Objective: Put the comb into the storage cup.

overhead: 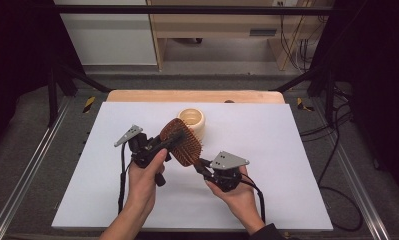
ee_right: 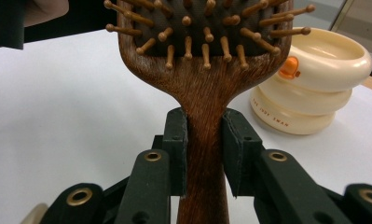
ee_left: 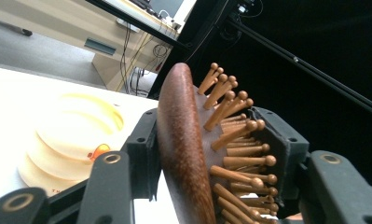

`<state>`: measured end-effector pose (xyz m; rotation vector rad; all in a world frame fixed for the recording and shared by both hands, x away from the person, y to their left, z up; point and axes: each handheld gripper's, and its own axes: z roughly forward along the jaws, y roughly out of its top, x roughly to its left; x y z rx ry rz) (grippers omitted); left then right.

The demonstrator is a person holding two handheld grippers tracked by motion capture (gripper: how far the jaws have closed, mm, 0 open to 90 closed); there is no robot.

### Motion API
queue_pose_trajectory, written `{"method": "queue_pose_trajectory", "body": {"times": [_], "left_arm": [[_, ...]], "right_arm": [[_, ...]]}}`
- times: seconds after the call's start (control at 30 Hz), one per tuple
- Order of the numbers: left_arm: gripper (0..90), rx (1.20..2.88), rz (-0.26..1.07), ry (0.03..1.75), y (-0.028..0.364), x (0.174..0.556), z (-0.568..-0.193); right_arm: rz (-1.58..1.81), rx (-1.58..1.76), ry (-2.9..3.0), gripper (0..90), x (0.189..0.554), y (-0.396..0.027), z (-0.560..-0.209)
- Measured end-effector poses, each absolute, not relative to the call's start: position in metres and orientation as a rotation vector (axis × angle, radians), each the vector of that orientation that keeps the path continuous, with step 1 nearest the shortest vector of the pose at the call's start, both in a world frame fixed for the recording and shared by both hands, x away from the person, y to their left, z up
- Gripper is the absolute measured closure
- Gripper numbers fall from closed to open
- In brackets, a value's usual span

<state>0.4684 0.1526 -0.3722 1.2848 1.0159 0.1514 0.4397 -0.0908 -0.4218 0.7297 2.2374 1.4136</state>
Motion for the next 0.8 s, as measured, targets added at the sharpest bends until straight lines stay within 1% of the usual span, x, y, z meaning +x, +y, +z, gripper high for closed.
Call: {"method": "queue_pose_trajectory", "body": {"times": [0.27, 0.47, 0.7, 0.77, 0.8], "left_arm": [[50.1, 1.294, 0.173, 1.042, 0.147, 0.467, -0.368], [50.9, 1.307, 0.154, 1.05, 0.148, 0.468, -0.367], [51.5, 1.331, 0.176, 1.005, 0.142, 0.467, -0.358], [51.6, 1.336, 0.18, 0.999, 0.14, 0.467, -0.357], [51.6, 1.327, 0.177, 0.997, 0.14, 0.467, -0.356]], "right_arm": [[1.436, 0.759, 2.248, 72.6, 0.442, -0.089, -0.426], [1.443, 0.773, 2.26, 72.4, 0.443, -0.089, -0.427], [1.469, 0.773, 2.243, 71.5, 0.444, -0.09, -0.425], [1.477, 0.774, 2.239, 68.2, 0.444, -0.091, -0.425], [1.479, 0.782, 2.234, 61.7, 0.444, -0.091, -0.425]]}}
